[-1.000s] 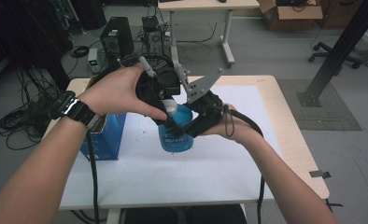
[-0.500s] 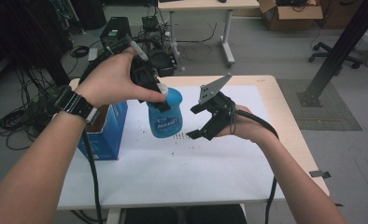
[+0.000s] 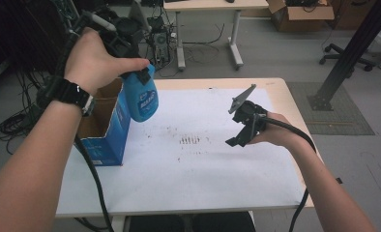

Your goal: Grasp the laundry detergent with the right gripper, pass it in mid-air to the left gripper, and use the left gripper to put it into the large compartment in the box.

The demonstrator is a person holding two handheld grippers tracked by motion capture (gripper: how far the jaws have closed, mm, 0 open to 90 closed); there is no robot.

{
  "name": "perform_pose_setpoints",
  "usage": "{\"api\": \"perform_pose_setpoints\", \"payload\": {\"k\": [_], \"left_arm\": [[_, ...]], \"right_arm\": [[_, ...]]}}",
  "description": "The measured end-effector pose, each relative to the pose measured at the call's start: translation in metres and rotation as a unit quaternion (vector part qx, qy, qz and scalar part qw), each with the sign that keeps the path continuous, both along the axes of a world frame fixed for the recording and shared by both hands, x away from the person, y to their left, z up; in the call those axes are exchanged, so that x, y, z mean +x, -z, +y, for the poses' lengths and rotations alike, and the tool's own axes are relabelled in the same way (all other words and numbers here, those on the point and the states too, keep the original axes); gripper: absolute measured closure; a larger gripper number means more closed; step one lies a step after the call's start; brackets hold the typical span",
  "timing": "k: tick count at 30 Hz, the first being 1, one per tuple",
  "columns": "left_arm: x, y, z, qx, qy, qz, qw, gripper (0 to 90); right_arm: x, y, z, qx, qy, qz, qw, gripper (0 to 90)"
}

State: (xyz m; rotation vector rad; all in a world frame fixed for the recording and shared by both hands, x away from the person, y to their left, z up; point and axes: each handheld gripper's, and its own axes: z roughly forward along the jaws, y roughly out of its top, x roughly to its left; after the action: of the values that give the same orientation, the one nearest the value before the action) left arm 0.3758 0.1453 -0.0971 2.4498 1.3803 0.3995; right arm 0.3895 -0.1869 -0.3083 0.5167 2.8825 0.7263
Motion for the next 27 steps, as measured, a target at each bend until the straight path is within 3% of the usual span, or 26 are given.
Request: {"api": "perform_pose_setpoints", "payload": {"k": [5,9,13,21,27], "left_arm": [[0.004,-0.007,0.026,-0.011,-0.062,-0.008,0.9980,37.9],[0.005,-0.011,0.046,-0.020,-0.105,-0.015,0.9941,38.0],[0.005,-0.012,0.066,-0.030,-0.147,-0.014,0.9885,38.0],[0.003,-0.006,0.094,-0.023,-0.196,-0.014,0.9803,38.0],[0.002,0.003,0.108,-0.027,-0.212,-0.011,0.9768,38.0]], "right_arm": [[0.003,0.002,-0.022,0.004,0.028,0.000,0.9996,8.6],[0.005,0.002,-0.036,0.008,0.045,-0.006,0.9990,8.7],[0.006,0.004,-0.046,0.006,0.052,-0.001,0.9986,8.5],[0.005,0.007,-0.060,0.001,0.061,0.002,0.9981,8.4],[0.004,0.007,-0.064,0.003,0.063,0.002,0.9980,8.4]]}}
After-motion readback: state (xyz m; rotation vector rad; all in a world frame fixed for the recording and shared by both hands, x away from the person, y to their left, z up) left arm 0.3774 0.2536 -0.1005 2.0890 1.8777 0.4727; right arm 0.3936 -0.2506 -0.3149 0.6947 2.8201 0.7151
